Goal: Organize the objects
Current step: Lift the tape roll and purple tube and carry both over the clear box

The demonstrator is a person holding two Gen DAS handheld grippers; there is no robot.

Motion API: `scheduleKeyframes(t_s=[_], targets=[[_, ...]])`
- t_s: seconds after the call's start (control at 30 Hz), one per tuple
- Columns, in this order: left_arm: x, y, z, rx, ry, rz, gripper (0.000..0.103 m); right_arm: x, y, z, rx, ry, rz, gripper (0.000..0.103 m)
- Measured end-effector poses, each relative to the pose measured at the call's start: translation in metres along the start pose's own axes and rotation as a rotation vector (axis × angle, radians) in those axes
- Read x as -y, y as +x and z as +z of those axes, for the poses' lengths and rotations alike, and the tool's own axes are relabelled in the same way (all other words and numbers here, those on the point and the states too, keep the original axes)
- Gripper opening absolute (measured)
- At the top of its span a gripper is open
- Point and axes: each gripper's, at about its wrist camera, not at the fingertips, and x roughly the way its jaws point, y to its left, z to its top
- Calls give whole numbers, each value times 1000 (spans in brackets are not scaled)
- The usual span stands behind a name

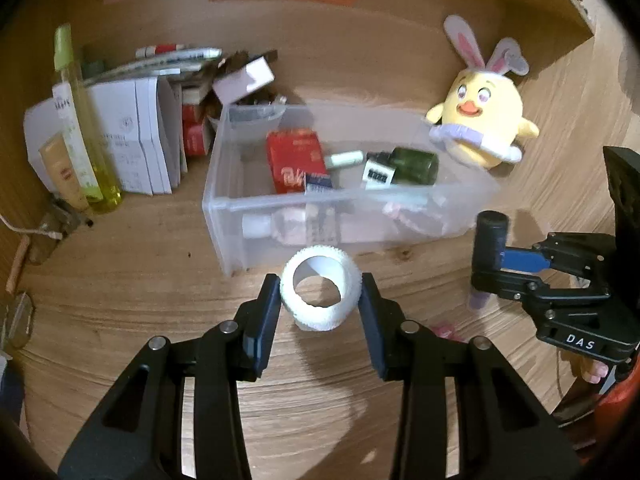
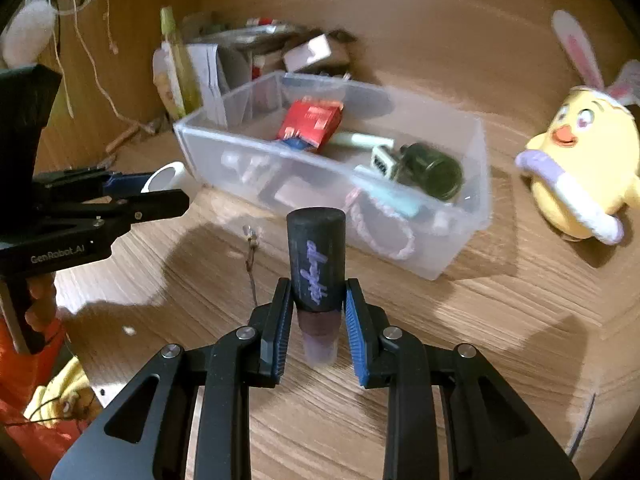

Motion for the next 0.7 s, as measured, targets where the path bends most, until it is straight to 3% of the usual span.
scheduleKeyframes(t_s=[0.33,0.7], targets=[[14,-25,18,94,13,5,39,12,-36,18,128,53,-40,23],[18,-34,43,164,16,23,39,27,-45,44,211,94,-73,23]])
